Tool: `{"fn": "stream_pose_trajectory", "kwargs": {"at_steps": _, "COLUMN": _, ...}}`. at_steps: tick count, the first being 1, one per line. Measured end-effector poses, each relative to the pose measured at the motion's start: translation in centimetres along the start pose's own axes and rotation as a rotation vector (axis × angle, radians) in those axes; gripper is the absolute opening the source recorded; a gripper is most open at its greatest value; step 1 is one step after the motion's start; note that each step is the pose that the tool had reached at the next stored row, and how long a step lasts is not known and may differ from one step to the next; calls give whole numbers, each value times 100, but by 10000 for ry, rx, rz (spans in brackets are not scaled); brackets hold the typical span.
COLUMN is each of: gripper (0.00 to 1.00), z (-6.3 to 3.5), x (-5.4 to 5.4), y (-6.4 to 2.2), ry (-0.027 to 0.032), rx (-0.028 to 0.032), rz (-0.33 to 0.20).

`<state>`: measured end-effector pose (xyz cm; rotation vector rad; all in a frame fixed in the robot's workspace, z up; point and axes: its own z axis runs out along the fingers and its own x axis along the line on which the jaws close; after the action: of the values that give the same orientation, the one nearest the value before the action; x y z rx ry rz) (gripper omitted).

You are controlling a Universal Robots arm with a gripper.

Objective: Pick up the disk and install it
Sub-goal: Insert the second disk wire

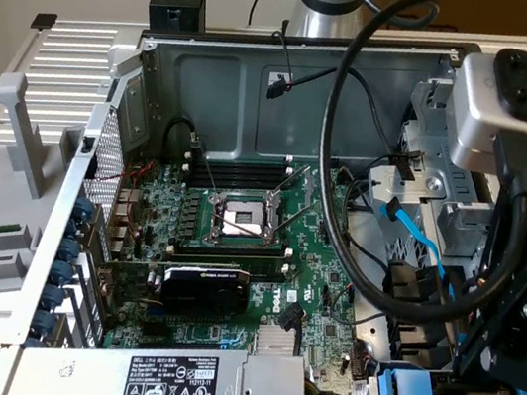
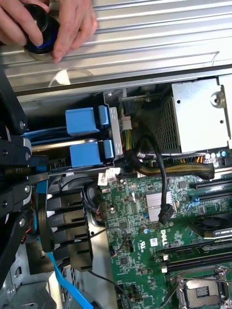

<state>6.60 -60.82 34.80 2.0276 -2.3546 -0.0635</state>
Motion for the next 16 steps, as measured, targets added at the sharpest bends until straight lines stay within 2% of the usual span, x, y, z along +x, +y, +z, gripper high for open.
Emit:
{"fn": "stream_pose_trajectory", "kwargs": {"at_steps": 4, "gripper": 16, "z": -1, "x": -5, "y": 1, "ry": 14, "rx": -8, "rz": -220}}
{"fn": "stream_pose_trajectory", "kwargs": {"at_steps": 11, "gripper": 16, "z": -1, "x": -11, "y": -12, "ry": 34, "rx": -85, "rz": -402}}
{"fn": "stream_pose_trajectory", "kwargs": {"at_steps": 13, "gripper": 16, "z": -1, "x": -12, "y": -21, "ry": 40, "rx": -127, "rz": -433}}
{"fn": "stream_pose_trajectory", "kwargs": {"at_steps": 16, "gripper": 16, "z": -3, "x": -15, "y": -44, "ry": 58, "rx": -246, "rz": -469}}
